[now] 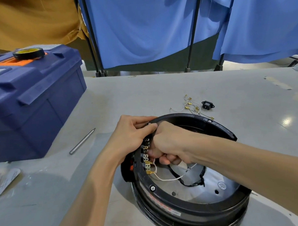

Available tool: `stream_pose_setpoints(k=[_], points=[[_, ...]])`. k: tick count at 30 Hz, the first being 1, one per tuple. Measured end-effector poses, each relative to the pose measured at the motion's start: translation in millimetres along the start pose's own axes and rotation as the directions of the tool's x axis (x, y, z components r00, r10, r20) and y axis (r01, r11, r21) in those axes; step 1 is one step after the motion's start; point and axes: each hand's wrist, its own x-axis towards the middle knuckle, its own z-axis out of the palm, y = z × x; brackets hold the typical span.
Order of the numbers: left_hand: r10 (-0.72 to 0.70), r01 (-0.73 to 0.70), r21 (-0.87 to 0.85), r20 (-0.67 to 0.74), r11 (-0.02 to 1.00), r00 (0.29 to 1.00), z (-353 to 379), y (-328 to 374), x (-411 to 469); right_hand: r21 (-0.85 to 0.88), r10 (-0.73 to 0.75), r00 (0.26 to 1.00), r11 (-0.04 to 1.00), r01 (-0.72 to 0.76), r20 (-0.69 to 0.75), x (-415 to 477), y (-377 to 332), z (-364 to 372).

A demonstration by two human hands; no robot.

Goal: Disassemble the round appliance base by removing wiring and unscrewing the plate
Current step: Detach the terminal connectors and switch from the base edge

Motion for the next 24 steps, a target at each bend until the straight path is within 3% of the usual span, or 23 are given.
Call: stream_pose_setpoints(k=[6, 24], points=[[0.021, -0.021, 0.049, -0.012, 0.999, 1.0, -1.3, -2.5, 1.3, 0.026, -0.014, 0.997, 1.0, 0.016, -0.079, 3.0, -0.3, 1.5], [-0.056, 0.058, 0.073, -0.018, 0.996, 0.998, 0.7, 3.8, -0.1, 0.031, 0.039, 0.999, 0.999, -0.039, -0.011, -13.0, 14.5, -10.1]])
